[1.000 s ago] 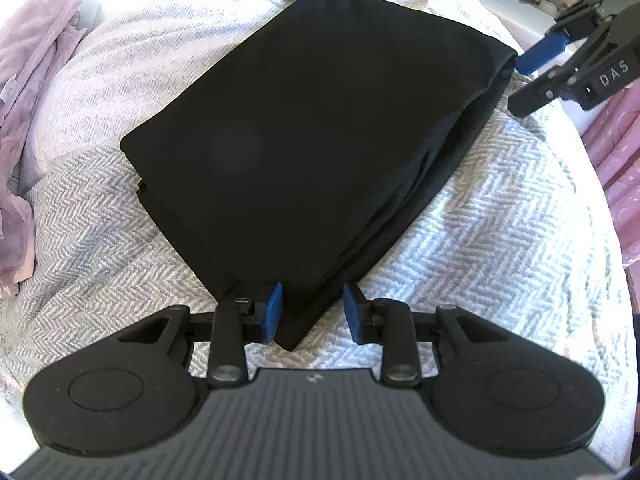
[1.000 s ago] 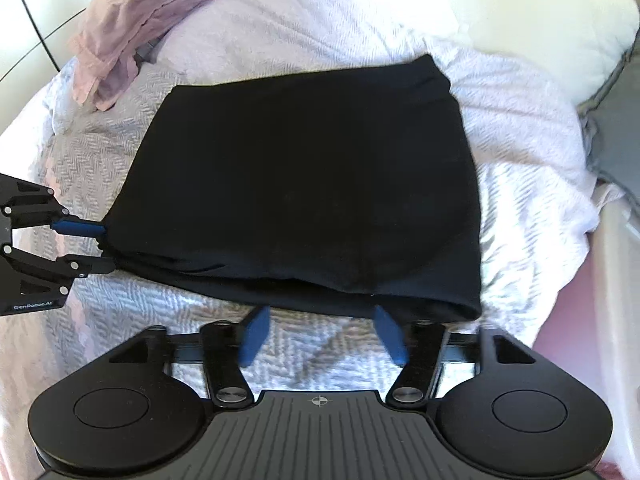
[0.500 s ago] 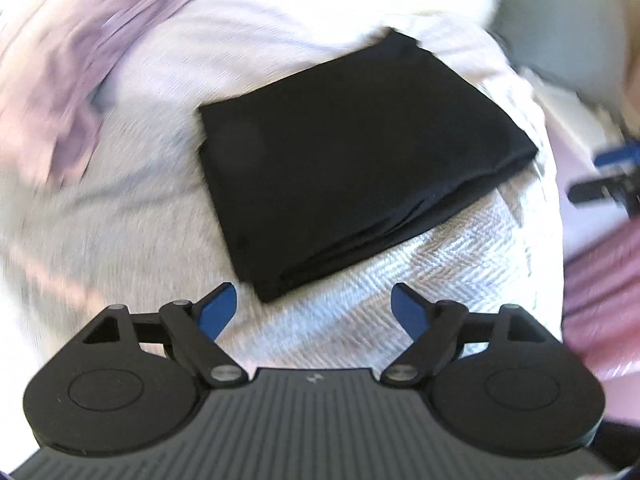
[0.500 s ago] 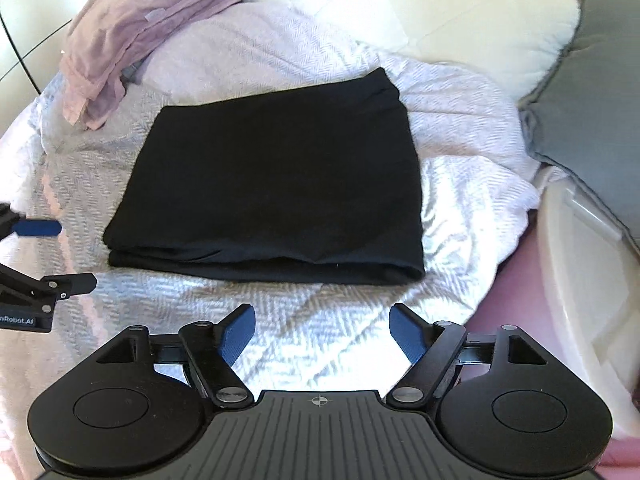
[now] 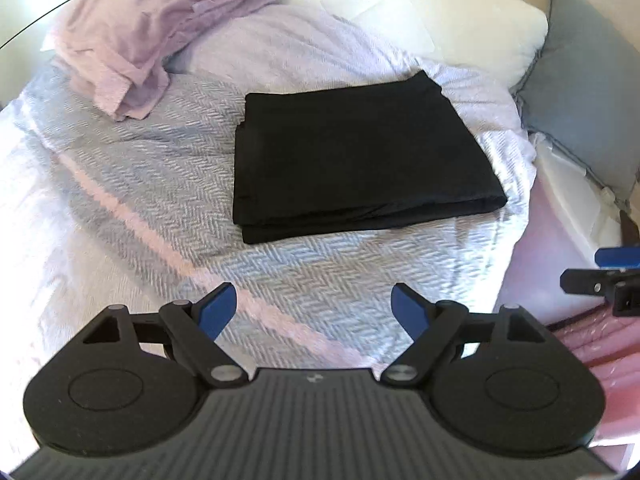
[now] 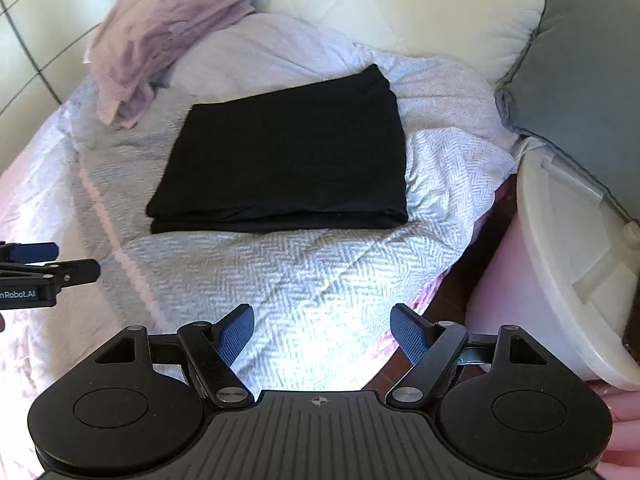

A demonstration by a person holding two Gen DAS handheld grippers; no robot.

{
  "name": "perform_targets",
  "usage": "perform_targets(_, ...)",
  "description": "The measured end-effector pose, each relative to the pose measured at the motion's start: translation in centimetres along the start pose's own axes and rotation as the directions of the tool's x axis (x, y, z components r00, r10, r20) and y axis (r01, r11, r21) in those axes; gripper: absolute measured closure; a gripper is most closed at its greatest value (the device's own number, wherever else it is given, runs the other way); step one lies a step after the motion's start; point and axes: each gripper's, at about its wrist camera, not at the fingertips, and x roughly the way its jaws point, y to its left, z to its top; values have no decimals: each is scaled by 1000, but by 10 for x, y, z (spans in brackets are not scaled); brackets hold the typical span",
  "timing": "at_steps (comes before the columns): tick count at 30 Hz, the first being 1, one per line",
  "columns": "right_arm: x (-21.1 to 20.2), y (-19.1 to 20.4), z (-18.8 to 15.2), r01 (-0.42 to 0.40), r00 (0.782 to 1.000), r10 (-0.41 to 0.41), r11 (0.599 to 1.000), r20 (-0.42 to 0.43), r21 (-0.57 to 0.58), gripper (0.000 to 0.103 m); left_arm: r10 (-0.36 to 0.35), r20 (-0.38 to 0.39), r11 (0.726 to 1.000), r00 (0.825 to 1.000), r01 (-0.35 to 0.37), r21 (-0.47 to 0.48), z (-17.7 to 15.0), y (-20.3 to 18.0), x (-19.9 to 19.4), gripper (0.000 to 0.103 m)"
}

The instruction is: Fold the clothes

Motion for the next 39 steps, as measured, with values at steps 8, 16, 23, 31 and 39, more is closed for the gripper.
perform_targets(8,-32,-8,-15,-50,998,50,999,31,-3,25,14,23,999,1000,-13,-30,-17,-22,-33,21)
perform_targets(16,-36,-1,-20,-45,999,44,998,25,34,25,-14,-11,999,1000,14,41,-20,-15,-26,22)
perform_targets(23,-53,21,-9,18,999,-19,998,27,58,25,-31,8,994,999,30,105,-6,-8,-38,22)
perform_targets(31,-75,55,1,95,994,-96,995,43,26,25,-31,44,994,999,26,106,0,1,-60,22)
perform_targets(39,-83,85,3,89,993,-86,995,76,-39,25,-25,86,998,996,19,62,-1,10,-79,22)
